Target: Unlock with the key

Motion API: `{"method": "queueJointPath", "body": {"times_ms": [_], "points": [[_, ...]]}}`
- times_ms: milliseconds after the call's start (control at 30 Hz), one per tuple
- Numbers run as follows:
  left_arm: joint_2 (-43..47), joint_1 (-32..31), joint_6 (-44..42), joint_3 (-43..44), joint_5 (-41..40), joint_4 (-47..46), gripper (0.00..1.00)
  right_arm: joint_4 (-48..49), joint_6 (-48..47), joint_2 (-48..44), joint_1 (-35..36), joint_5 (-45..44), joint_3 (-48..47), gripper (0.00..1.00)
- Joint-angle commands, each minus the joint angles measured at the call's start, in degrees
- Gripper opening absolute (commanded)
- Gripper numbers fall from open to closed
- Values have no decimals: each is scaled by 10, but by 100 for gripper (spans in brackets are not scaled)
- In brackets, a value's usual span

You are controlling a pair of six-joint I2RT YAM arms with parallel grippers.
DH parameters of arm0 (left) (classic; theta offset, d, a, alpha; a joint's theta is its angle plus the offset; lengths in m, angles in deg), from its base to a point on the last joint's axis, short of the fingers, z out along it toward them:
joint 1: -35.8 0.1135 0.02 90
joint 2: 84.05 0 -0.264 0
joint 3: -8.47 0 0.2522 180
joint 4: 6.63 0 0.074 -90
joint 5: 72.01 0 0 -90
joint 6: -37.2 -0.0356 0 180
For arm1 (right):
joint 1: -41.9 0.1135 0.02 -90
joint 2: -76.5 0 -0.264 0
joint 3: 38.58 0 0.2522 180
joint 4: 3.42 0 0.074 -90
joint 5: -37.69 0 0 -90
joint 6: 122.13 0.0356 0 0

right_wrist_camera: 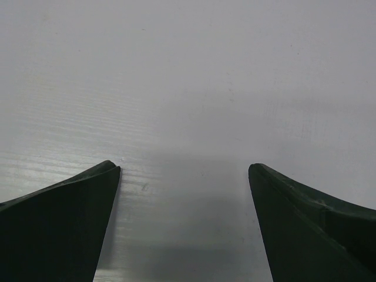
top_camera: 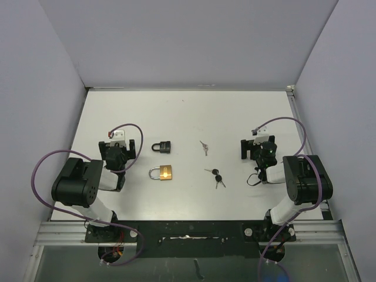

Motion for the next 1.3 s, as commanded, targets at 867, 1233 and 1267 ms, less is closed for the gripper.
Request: {"method": "queueJointPath", "body": {"times_ms": [867, 1233, 1267], "points": [[241, -64, 183, 192, 1, 437, 98, -484, 146, -231, 144, -72, -210, 98], [311, -103, 300, 149, 200, 440, 90, -653, 202, -308, 287, -75, -187, 85], [309, -114, 301, 150, 200, 450, 90, -658, 208, -302, 297, -68, -184, 82]]}}
